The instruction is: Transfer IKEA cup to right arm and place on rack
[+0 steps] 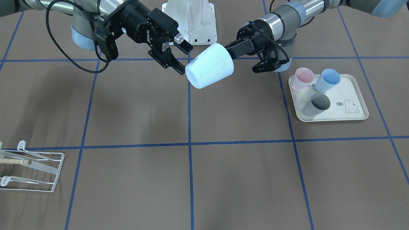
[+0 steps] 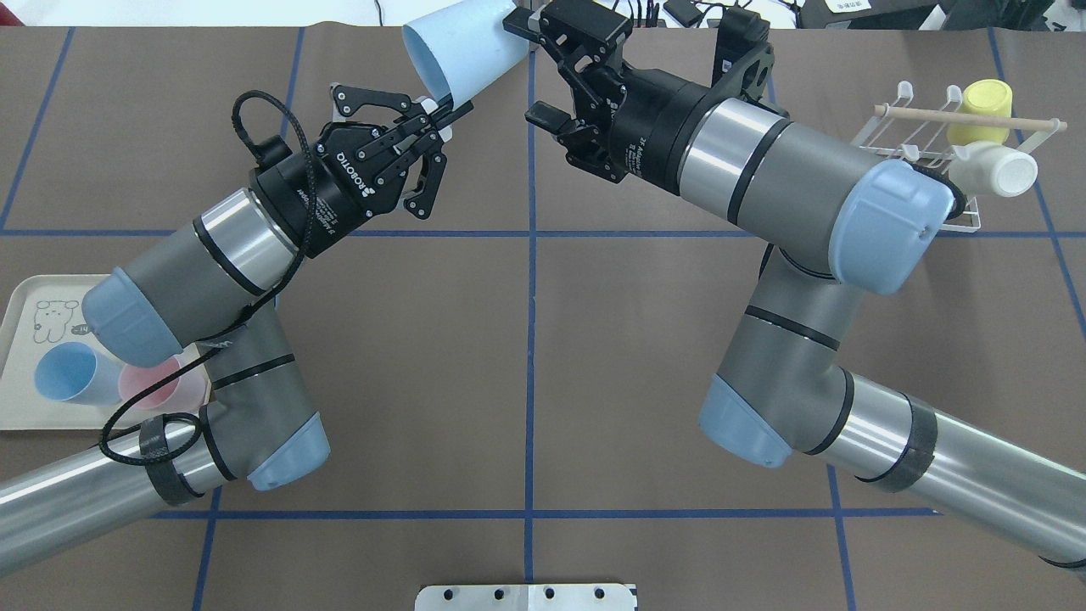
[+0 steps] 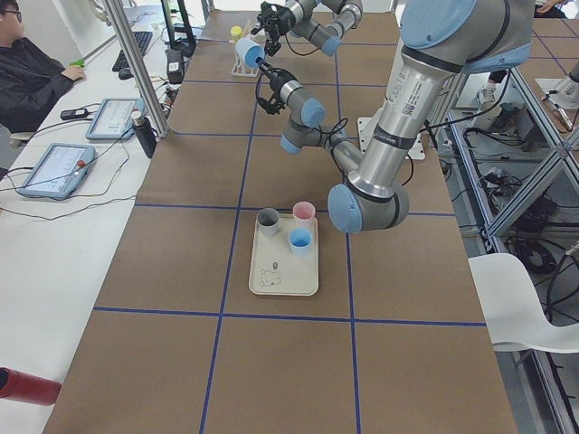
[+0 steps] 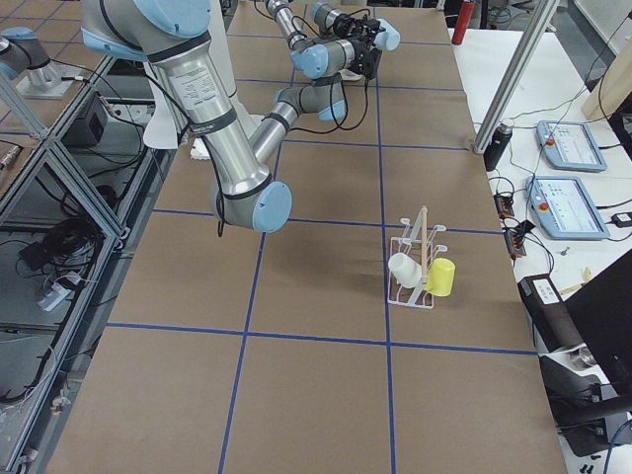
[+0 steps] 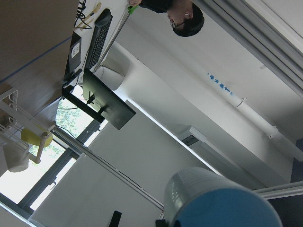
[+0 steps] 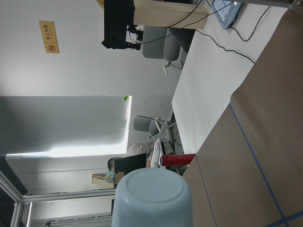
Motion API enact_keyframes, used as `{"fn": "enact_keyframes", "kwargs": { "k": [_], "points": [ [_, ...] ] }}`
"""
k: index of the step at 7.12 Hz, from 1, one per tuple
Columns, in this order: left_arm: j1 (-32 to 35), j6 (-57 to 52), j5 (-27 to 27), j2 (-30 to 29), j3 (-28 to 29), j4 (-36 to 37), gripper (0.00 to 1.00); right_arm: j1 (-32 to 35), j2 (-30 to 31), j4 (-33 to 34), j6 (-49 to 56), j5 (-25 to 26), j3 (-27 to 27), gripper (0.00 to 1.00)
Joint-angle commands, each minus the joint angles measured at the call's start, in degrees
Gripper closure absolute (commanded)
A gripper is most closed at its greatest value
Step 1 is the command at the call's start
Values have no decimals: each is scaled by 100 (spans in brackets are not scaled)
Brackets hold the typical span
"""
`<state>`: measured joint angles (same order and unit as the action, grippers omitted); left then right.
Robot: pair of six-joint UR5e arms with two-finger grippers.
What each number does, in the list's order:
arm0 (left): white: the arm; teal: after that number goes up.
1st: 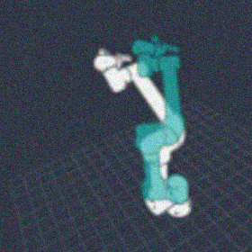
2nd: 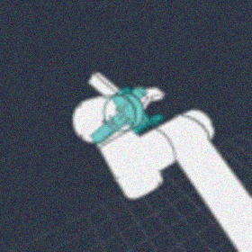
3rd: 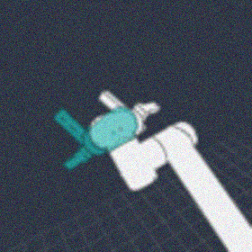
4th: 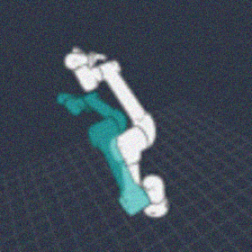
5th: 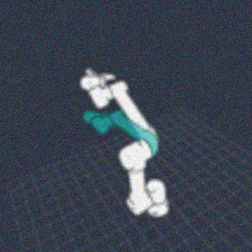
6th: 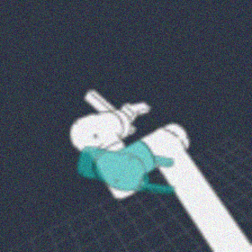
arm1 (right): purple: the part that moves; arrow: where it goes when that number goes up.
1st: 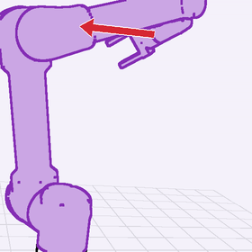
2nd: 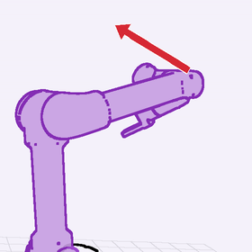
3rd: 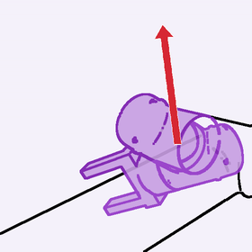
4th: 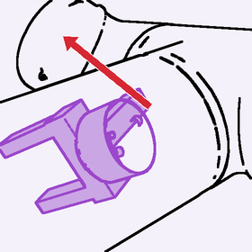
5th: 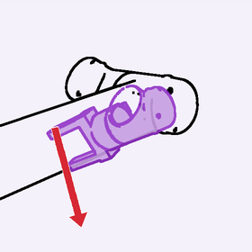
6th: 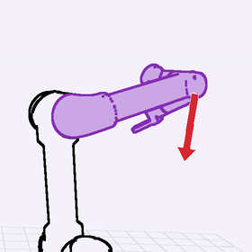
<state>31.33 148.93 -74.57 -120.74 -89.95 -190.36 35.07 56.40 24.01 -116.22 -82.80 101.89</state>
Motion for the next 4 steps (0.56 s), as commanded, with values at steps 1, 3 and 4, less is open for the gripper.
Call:
{"fn": "enact_keyframes", "kwargs": {
  "k": [1, 3, 4],
  "points": [
    [-205, -65, 4, -11, 13, 51, 100, -9, -6, -10, 2, 1, -55, 0],
    [-259, -66, 4, -46, 31, 69, 100, 0, -6, -10, 2, 1, -73, 0],
    [-259, -57, 4, -72, 31, 69, 100, 0, -6, -10, 2, 1, -82, 0]
  ]
}}
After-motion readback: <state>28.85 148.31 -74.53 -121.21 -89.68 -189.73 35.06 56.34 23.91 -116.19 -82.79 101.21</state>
